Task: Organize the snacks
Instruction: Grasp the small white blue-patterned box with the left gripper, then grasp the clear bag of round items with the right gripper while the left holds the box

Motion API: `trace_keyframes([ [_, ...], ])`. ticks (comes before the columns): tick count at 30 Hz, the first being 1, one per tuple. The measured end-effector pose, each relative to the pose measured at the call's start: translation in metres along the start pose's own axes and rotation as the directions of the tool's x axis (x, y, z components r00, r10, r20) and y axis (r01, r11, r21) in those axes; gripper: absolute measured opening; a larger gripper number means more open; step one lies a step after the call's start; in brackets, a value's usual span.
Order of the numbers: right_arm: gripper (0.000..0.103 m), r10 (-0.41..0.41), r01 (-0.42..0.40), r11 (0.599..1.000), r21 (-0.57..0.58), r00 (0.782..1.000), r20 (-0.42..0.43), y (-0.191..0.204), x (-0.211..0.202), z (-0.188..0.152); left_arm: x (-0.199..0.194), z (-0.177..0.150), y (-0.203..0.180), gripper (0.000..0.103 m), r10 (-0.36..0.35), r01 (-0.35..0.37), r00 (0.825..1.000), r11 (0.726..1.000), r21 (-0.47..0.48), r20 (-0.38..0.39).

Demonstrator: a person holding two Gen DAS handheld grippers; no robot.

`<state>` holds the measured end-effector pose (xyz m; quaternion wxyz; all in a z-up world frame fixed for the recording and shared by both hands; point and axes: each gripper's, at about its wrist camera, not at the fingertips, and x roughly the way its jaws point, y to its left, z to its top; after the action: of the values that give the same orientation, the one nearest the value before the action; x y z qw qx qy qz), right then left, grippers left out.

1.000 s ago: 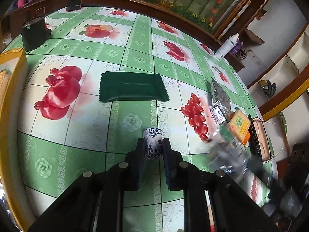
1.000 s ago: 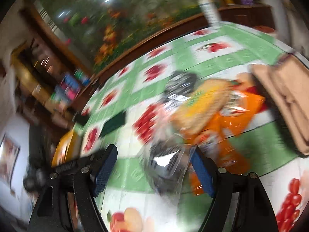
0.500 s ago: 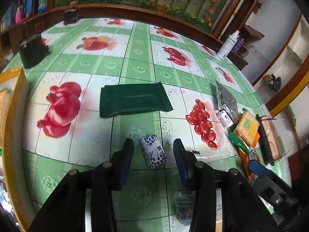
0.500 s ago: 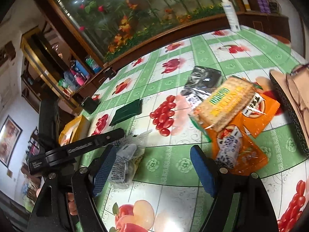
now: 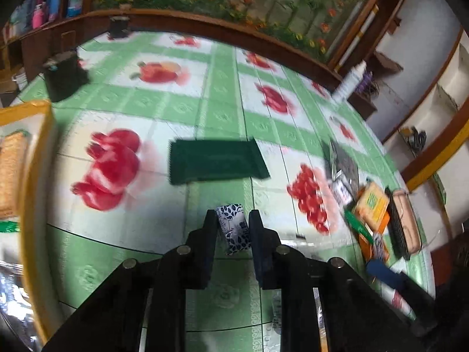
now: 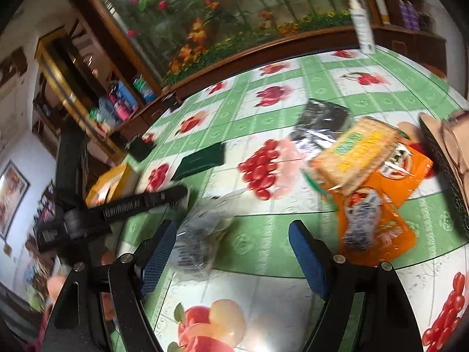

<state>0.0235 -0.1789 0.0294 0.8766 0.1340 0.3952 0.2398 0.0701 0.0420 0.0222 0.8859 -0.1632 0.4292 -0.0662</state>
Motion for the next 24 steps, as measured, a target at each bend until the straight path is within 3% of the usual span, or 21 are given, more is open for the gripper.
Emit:
trace_keyframes([
  [6, 0.086, -0.091, 0.080, 0.983, -0.164, 0.994, -0.060, 0.049, 0.028, -0.006, -0.015, 0.005, 0.010, 0.021, 0.017, -0.015, 0.998, 0.999, -0.038, 0.052],
  [11, 0.084, -0.122, 0.100, 0.986, -0.136, 0.979, -0.165, 0.053, 0.062, -0.005, -0.018, 0.006, 0.013, 0.021, 0.022, -0.019, 0.998, 0.999, -0.041, 0.056],
  [12, 0.079, -0.138, 0.115, 0.982, -0.153, 0.979, -0.151, 0.054, 0.063, -0.008, -0.018, 0.006, 0.014, 0.021, 0.019, -0.017, 0.998, 0.999, -0.042, 0.053],
  [13, 0.058, -0.157, 0.131, 0.975, -0.177, 0.978, -0.140, 0.055, 0.063, -0.010, -0.018, 0.006, 0.013, 0.021, 0.015, -0.013, 0.999, 0.999, -0.043, 0.051],
  [14, 0.055, -0.170, 0.143, 0.970, -0.199, 0.977, -0.130, 0.056, 0.062, -0.011, -0.018, 0.006, 0.013, 0.021, 0.008, -0.006, 0.999, 0.999, -0.042, 0.048],
  [17, 0.051, -0.107, 0.088, 0.985, -0.148, 0.986, -0.127, 0.048, 0.056, -0.011, -0.021, 0.004, 0.010, 0.021, 0.003, -0.001, 0.999, 1.000, -0.030, 0.053],
  [24, 0.050, -0.072, 0.069, 0.995, -0.072, 0.996, -0.050, 0.034, 0.037, -0.005, -0.023, 0.003, 0.009, 0.021, -0.009, 0.011, 0.999, 0.999, -0.031, 0.052],
])
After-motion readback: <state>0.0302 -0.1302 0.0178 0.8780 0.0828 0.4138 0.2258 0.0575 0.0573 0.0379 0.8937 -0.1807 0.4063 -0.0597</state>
